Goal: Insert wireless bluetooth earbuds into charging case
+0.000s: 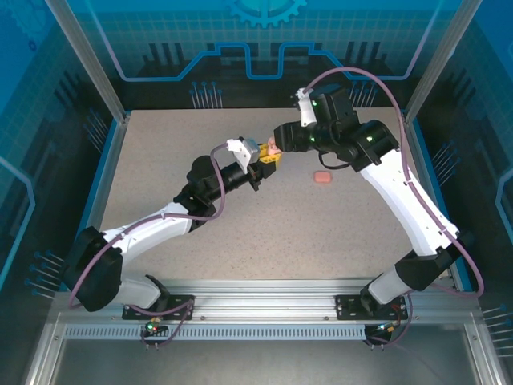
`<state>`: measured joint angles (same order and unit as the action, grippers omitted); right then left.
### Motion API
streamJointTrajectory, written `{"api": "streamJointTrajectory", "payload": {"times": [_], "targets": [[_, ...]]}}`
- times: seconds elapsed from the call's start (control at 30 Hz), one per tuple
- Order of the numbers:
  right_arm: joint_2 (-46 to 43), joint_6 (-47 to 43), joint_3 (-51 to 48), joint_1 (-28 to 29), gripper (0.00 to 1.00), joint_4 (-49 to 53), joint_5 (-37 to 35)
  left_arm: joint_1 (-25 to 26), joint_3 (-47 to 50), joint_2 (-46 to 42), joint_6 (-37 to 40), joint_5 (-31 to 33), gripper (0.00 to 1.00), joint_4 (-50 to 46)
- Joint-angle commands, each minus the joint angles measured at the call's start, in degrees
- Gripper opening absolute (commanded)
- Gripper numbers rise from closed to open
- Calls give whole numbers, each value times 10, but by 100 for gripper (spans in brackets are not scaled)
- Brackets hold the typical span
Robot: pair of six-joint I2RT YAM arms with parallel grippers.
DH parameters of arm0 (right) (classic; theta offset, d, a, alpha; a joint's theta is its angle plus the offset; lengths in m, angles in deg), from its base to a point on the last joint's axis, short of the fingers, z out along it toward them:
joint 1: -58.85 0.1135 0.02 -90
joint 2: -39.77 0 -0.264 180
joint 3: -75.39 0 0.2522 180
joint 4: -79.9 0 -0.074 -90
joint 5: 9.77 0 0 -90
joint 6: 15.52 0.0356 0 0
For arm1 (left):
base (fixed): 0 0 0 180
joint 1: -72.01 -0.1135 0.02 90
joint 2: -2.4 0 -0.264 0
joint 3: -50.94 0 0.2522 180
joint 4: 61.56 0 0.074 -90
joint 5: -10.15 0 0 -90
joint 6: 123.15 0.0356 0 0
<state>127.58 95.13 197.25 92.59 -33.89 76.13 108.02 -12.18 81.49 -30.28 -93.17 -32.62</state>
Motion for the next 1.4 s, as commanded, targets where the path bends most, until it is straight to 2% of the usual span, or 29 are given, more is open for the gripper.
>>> {"api": "streamJointTrajectory", "payload": {"times": [0.0,0.33,0.6,0.8,1.2,1.37], "targets": [[-7,17,-5,-10,60,-24,-3,-2,-16,4,-4,6,0,22],[94,9,131,-36,60,13,23,-2,-7,5,-5,-14,0,25],[141,8,134,-33,59,24,49,-2,-10,6,-7,-12,0,37],[102,4,82,-27,56,18,53,-3,-18,10,-5,5,0,32],[-13,30,-91,-2,53,-20,58,-3,-31,12,-5,22,0,25],[-39,63,-91,-36,59,-38,14,-3,-26,19,-19,22,0,22]]}}
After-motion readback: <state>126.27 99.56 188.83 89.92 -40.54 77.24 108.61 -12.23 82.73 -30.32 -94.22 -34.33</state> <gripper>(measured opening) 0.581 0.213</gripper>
